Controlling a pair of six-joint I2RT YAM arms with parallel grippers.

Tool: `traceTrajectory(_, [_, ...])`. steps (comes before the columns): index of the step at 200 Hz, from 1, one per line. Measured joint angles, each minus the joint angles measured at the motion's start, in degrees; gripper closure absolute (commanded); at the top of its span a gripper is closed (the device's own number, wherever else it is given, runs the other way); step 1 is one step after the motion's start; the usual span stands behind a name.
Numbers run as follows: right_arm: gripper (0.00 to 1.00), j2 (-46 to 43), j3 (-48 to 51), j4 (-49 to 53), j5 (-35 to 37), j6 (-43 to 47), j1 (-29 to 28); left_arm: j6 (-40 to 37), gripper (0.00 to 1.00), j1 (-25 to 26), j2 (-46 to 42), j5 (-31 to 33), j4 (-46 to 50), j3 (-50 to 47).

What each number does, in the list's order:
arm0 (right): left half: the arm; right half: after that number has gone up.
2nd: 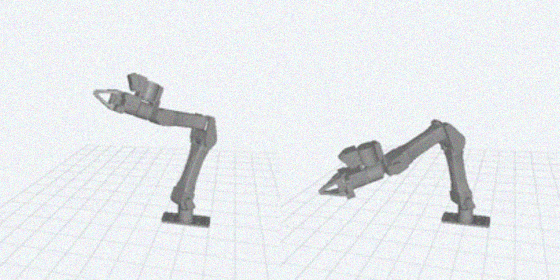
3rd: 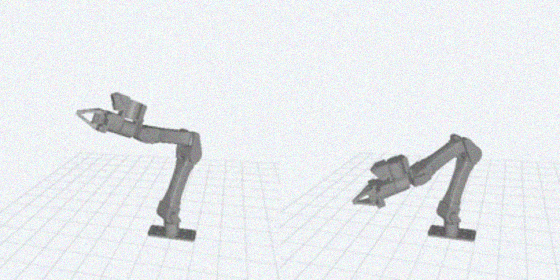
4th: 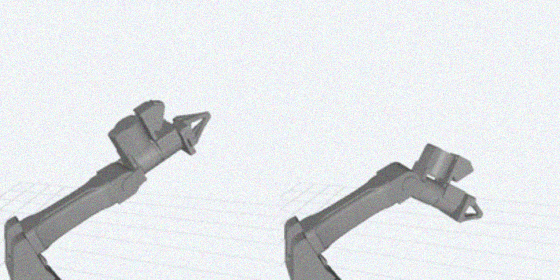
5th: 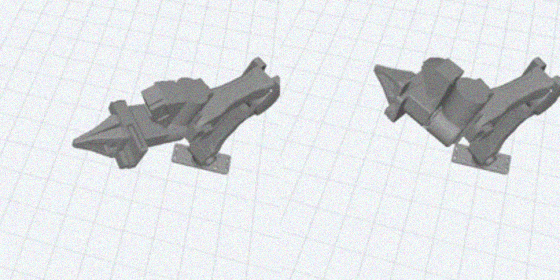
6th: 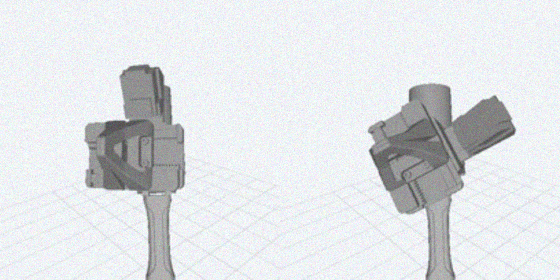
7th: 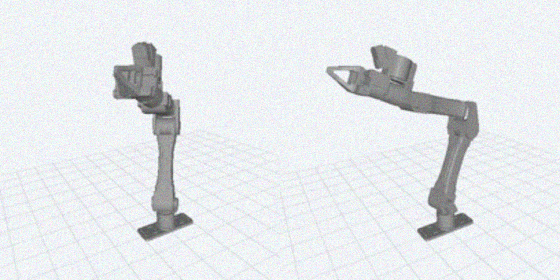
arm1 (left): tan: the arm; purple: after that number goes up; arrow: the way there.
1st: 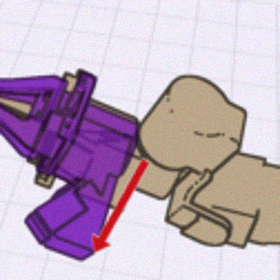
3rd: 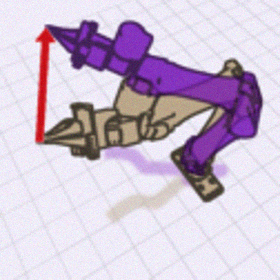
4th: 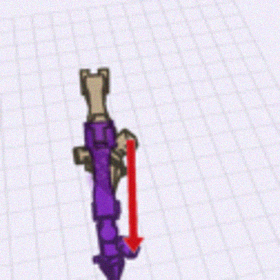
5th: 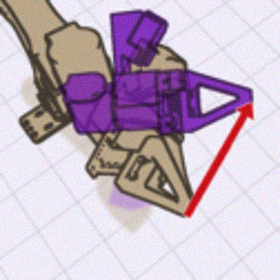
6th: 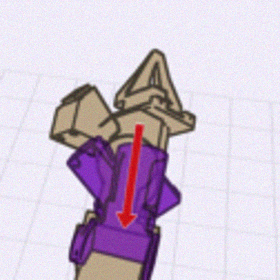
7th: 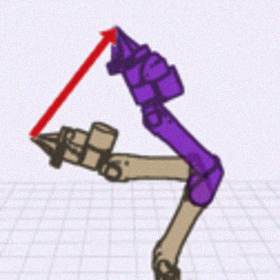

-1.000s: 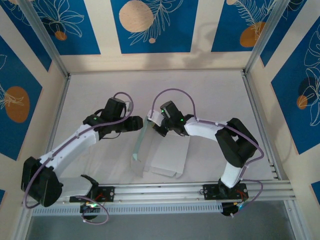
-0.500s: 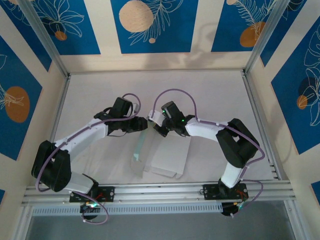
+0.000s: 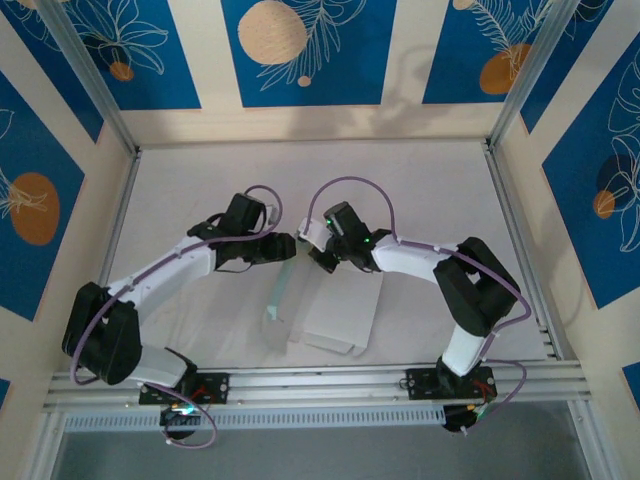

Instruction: Fold the paper box

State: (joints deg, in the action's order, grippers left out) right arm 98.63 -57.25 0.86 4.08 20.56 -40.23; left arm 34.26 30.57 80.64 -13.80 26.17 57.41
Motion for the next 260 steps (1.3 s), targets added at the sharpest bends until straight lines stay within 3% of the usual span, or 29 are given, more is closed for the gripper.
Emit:
traceTrajectory(52, [1.00,-6.0,1.9,-2.8,1.4,-2.7,0.7,-7.2,0.43,-2.9,-13.3,8.0,4.6,1.5])
traceTrajectory(98, [1.00,-8.5,4.2,-4.4,2.2,-6.3,2.1,-12.9,0.44,-4.6,-21.8,10.5,7.3,1.8])
traceTrajectory(138, [1.00,-9.9,6.8,-8.6,12.4,-11.8,0.3,-3.5,0.41,-4.6,-20.6,8.3,15.0,7.8])
traceTrajectory(184, [1.00,-11.7,10.9,-14.3,26.8,-21.2,-2.3,10.1,0.35,-4.6,-24.2,7.7,16.5,9.5])
traceTrajectory(260, [1.00,-12.0,19.4,-23.0,34.1,-32.2,-3.7,25.4,0.41,-4.7,-20.1,4.7,12.2,1.7])
